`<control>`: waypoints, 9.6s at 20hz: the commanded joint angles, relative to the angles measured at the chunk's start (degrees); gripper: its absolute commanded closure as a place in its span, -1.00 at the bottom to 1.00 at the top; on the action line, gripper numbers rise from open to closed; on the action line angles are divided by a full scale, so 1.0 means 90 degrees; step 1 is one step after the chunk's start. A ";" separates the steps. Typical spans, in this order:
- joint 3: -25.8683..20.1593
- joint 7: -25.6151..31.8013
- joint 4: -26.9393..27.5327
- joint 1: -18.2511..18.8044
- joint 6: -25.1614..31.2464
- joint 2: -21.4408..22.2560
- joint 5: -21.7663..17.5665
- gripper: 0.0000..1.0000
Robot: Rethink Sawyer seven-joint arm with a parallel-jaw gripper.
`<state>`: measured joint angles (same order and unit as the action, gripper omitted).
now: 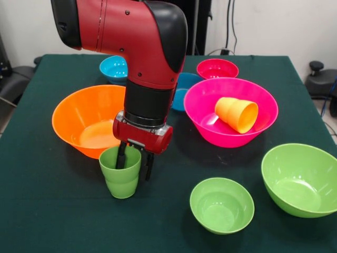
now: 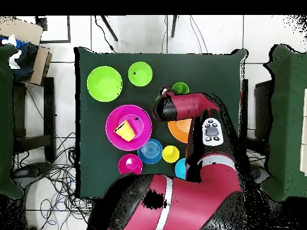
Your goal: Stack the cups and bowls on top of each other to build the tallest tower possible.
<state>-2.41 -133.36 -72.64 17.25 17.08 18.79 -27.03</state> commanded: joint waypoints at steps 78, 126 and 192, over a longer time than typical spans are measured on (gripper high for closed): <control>-0.0599 0.1114 -0.1619 0.0136 0.1315 0.1646 -0.0114 1.00; -0.0556 0.0577 -0.2749 0.0392 0.0627 0.2090 -0.0519 1.00; -0.0266 0.0443 -0.1788 0.0767 -0.0899 0.0612 -0.1292 1.00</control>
<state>-0.25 -133.36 -93.46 22.80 10.94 26.86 -34.52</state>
